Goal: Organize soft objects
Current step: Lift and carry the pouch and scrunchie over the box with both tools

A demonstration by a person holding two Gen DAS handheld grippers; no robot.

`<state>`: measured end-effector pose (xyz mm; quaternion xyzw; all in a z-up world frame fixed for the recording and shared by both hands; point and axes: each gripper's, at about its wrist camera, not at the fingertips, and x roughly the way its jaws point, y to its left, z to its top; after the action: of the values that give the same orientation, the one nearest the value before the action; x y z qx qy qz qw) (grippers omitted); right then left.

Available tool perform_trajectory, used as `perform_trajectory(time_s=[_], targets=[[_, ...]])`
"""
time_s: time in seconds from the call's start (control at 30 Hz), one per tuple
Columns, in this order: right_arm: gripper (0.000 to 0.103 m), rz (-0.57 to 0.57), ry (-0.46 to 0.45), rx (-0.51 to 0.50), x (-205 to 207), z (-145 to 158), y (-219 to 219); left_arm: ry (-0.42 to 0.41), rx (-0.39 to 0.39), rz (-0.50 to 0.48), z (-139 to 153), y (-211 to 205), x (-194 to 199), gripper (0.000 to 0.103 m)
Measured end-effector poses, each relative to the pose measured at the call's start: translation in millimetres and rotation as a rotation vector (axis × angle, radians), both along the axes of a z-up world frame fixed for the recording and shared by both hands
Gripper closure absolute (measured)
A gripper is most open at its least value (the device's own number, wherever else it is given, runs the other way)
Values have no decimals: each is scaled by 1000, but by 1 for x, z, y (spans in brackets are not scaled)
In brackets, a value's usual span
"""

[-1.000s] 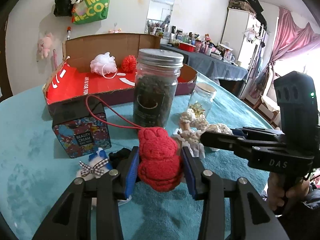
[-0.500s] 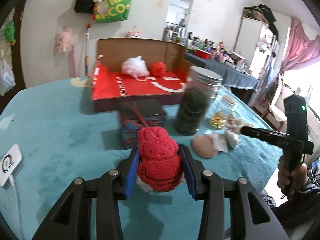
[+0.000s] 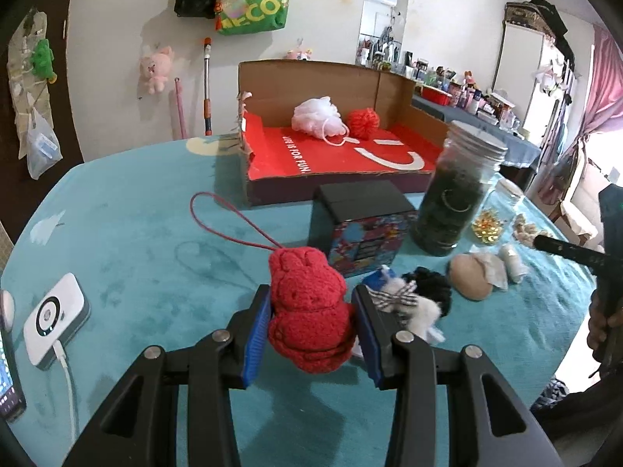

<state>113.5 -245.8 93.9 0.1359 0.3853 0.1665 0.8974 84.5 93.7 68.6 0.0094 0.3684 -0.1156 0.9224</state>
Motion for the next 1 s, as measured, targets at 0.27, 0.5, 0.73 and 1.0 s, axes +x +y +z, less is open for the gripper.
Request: perform_trajectory(time_s=[0.27, 0.5, 0.73, 1.0], targets=[[78, -27, 30, -8, 15, -3, -15, 1, 48, -19, -3, 5, 18, 59], [78, -23, 41, -17, 31, -3, -21, -4, 62, -48, 1, 4, 30, 59], [78, 3, 30, -44, 47, 3, -20, -11, 80, -85, 5, 0, 44, 59], [78, 38, 9, -79, 65, 12, -19, -10, 82, -99, 8, 2, 59, 59]])
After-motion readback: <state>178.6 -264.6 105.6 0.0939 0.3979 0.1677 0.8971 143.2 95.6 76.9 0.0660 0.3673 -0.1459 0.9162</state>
